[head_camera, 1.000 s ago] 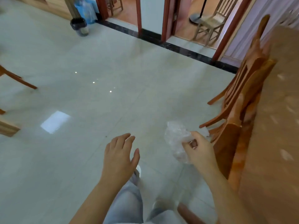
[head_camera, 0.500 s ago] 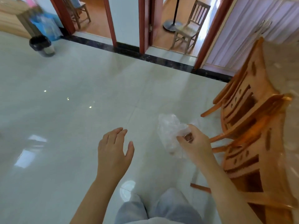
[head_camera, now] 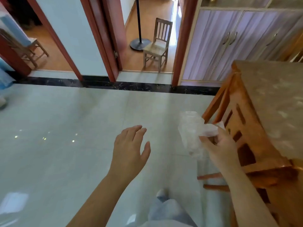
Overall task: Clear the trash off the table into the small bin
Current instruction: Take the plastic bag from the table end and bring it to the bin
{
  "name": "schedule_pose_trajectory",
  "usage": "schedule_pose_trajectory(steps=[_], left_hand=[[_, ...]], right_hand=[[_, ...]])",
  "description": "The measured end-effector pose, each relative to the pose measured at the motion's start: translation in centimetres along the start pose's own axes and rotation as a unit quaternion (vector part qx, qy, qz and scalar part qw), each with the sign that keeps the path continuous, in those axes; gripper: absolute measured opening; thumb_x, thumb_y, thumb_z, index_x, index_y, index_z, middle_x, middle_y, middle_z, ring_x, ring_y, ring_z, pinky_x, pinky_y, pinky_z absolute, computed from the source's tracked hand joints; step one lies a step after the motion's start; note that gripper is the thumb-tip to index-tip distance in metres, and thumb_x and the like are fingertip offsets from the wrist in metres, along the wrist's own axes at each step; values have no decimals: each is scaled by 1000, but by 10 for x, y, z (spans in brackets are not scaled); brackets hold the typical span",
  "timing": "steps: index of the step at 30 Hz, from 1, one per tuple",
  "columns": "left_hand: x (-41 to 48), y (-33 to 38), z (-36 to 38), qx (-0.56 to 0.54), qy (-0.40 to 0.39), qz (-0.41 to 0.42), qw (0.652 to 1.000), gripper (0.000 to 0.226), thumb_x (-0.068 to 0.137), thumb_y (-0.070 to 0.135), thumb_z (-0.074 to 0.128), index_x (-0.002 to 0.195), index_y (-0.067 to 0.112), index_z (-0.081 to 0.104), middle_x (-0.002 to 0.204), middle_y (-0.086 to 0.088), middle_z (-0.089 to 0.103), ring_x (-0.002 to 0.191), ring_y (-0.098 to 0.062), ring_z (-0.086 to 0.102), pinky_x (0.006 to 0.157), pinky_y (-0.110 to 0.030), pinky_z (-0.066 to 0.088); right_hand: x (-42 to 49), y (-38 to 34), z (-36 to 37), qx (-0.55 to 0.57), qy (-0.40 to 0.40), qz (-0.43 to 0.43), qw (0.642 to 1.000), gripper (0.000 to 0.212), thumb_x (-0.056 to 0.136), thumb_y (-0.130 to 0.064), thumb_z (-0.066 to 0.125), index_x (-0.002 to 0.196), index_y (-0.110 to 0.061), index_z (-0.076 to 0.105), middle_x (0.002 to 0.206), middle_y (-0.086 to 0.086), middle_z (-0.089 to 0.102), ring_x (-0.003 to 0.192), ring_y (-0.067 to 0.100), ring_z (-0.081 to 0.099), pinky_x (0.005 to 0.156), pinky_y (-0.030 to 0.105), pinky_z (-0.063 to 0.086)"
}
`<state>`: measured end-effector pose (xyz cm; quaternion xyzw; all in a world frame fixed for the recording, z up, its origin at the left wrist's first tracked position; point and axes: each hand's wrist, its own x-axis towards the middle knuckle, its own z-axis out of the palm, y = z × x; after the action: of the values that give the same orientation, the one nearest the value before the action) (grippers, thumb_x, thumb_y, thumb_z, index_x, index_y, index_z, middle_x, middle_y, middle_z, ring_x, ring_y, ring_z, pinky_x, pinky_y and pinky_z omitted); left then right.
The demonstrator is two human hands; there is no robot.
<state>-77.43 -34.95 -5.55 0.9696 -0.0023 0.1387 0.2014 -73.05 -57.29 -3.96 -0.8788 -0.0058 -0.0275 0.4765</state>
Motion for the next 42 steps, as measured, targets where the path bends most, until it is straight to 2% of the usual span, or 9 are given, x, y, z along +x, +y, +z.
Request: schedule_pose_trajectory(steps=[4, 7, 13, 21, 27, 31, 34, 39, 42], left_hand=[[87, -6, 17, -12, 8, 2, 1000, 41, 82, 31, 45, 109, 5, 63, 108, -10, 66, 100, -28, 59, 85, -39, 44], [134, -32, 33, -18, -10, -10, 1000, 43, 82, 33, 42, 108, 6, 63, 108, -9, 66, 99, -28, 59, 84, -39, 43], [262, -115, 58, -6, -48, -26, 999, 45, 81, 35, 40, 107, 5, 63, 106, -10, 66, 97, -31, 60, 82, -43, 46], [469, -152, 78, -21, -61, 55, 996, 48, 81, 36, 39, 109, 4, 62, 108, -12, 65, 100, -30, 58, 87, -42, 43], [584, -101, 148, -73, -75, 155, 982, 42, 81, 31, 45, 106, 3, 64, 106, -11, 66, 98, -30, 60, 89, -36, 39], [656, -45, 202, -89, -99, 207, 969, 41, 81, 31, 44, 107, 5, 64, 107, -9, 66, 97, -30, 59, 87, -40, 43], [710, 7, 231, -91, -115, 237, 960, 42, 81, 31, 43, 106, 5, 64, 106, -10, 66, 96, -31, 59, 85, -42, 44], [792, 91, 272, -112, -116, 317, 935, 40, 81, 29, 44, 104, 3, 64, 103, -13, 66, 94, -31, 60, 83, -40, 46], [828, 132, 300, -133, -128, 336, 924, 40, 81, 30, 44, 106, 5, 62, 105, -11, 65, 97, -28, 57, 85, -40, 44]], right_hand=[[90, -1, 0, 29, -13, 79, 996, 23, 86, -20, 58, 106, -10, 57, 75, -8, 56, 78, 22, 57, 65, 29, 43], [142, -7, 23, 16, -2, 63, 998, 17, 85, -25, 58, 99, -15, 54, 82, 4, 60, 77, 22, 58, 63, 24, 46], [263, -20, 86, -7, 5, 68, 998, 14, 84, -33, 59, 76, -37, 47, 77, 5, 60, 74, 27, 60, 66, 43, 54], [428, -56, 114, -37, 57, 75, 995, 10, 85, -28, 59, 90, -26, 50, 73, -11, 54, 68, 6, 52, 54, 11, 38], [506, -11, 76, -17, 155, 159, 975, 24, 81, -48, 54, 87, -24, 57, 71, -7, 57, 63, 10, 54, 51, 9, 37], [564, 34, 26, 14, 184, 208, 961, 23, 86, -12, 59, 106, -2, 58, 88, 16, 65, 80, 30, 61, 58, 11, 43], [611, 55, -21, 2, 229, 221, 948, 25, 87, -16, 57, 111, -9, 55, 88, 13, 64, 77, 25, 61, 47, 11, 40], [672, 87, -95, 5, 319, 233, 919, 11, 85, -18, 56, 91, -9, 56, 78, 13, 64, 74, 26, 62, 65, 40, 51], [700, 108, -126, -35, 364, 243, 899, 16, 85, -17, 55, 84, -2, 54, 69, 10, 59, 64, 24, 57, 55, 26, 46]])
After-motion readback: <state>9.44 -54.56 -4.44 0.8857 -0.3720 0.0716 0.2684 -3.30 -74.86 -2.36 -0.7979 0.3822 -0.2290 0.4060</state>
